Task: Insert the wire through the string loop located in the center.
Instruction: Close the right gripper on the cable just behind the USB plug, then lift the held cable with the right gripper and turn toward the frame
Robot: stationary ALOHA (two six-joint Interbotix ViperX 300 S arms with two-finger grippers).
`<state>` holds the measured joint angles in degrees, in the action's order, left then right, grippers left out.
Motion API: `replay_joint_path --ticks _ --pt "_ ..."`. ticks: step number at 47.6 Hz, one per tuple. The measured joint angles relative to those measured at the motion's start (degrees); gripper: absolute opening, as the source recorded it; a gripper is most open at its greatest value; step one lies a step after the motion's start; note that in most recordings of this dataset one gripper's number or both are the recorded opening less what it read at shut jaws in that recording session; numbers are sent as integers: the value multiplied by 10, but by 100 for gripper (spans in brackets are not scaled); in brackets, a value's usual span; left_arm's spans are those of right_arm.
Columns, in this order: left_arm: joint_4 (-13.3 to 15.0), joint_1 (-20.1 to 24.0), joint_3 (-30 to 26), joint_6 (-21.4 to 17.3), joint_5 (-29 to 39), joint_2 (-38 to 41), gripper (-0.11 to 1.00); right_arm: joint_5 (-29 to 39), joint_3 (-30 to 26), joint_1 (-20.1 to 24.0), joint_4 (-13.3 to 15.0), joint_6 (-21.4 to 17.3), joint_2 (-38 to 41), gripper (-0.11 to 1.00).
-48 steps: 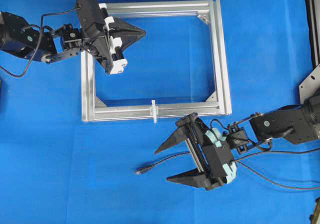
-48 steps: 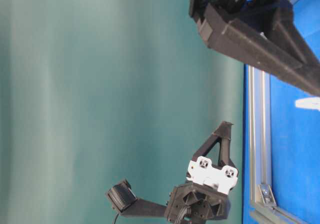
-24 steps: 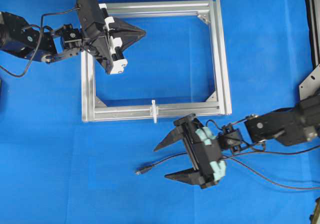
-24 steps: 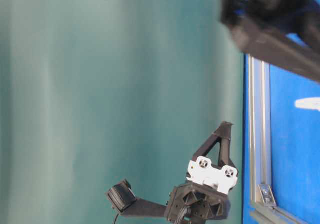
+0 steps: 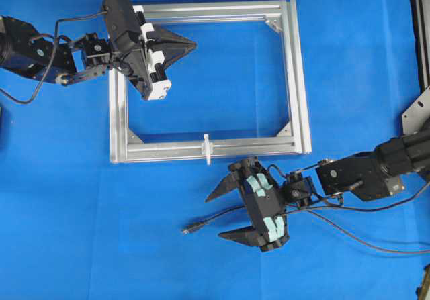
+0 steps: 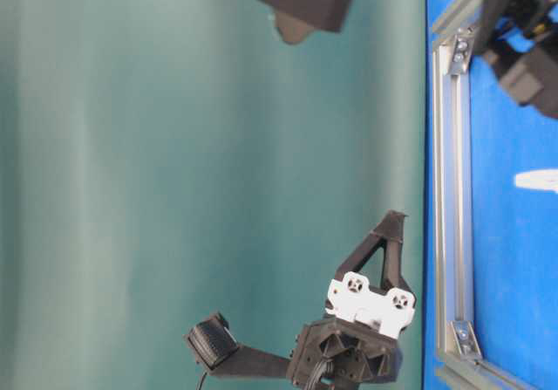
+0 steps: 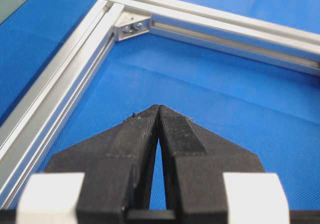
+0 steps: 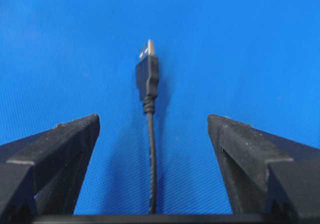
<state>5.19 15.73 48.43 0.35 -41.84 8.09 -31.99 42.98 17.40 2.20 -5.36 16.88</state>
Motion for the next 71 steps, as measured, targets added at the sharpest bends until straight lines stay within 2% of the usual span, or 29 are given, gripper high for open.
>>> replay_joint_path --ticks 17,21,24,34,39,61,71 --pt "0 1 0 0 0 0 0 4 -6 5 -1 -9 22 72" --pt "0 1 0 0 0 0 0 2 -6 4 -1 -9 22 67" --pt "0 0 0 0 0 0 0 2 -6 5 -2 -9 22 57" --pt "0 1 0 0 0 0 0 -1 -6 5 -1 -9 22 10" --pt "0 1 0 0 1 0 0 -4 -6 5 -1 -8 22 -2" --pt "0 0 0 1 1 0 0 -4 -6 4 -1 -8 20 -2" --pt "0 0 3 1 1 0 0 25 -6 4 -1 -8 -20 -2"
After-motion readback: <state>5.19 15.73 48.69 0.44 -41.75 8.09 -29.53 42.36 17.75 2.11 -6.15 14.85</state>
